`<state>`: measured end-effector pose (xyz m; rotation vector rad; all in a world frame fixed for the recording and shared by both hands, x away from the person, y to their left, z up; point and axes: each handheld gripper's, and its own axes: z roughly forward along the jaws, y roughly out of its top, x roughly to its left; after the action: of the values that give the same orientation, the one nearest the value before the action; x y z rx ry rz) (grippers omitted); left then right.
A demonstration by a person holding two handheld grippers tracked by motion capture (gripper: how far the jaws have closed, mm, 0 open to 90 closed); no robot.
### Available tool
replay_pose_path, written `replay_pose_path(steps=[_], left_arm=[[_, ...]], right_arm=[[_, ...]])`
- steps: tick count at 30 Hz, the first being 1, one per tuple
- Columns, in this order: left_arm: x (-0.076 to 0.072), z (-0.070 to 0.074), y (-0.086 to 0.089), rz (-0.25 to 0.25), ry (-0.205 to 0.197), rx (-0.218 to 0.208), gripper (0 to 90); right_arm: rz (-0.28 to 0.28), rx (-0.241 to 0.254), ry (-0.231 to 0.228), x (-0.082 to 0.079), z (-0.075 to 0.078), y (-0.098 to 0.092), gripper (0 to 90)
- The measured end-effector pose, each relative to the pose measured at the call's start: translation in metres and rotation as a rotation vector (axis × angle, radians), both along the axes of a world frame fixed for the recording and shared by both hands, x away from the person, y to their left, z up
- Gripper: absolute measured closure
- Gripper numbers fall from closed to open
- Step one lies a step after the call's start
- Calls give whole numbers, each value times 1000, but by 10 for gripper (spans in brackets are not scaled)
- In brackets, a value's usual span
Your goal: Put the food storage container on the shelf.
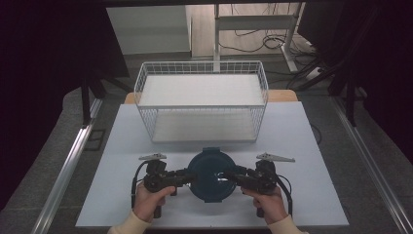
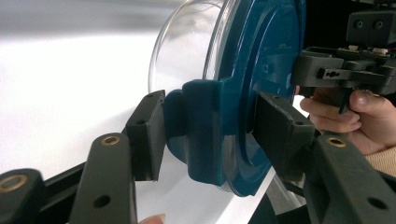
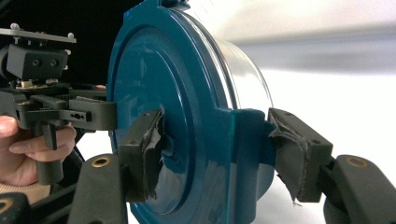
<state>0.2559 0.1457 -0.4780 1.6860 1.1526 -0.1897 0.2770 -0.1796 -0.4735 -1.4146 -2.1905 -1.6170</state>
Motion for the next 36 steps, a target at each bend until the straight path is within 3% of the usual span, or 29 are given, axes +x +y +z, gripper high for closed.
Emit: replay_pose_path(steps=[4, 8, 12, 27, 36], left_arm=[[-8, 15, 0, -8, -59, 10, 462], [-12, 23, 0, -12, -91, 16, 462], [-15, 28, 0, -23, -113, 17, 462], [-21, 46, 3, -42, -174, 11, 464], [-10, 57, 6, -41, -191, 6, 464]], right_arm=[[16, 5, -62, -7, 13, -1, 384], [26, 0, -108, -13, 25, -2, 384], [26, -5, -124, -16, 30, -1, 384], [36, -26, -204, -26, 51, 1, 384], [42, -39, -231, -18, 65, 3, 385]])
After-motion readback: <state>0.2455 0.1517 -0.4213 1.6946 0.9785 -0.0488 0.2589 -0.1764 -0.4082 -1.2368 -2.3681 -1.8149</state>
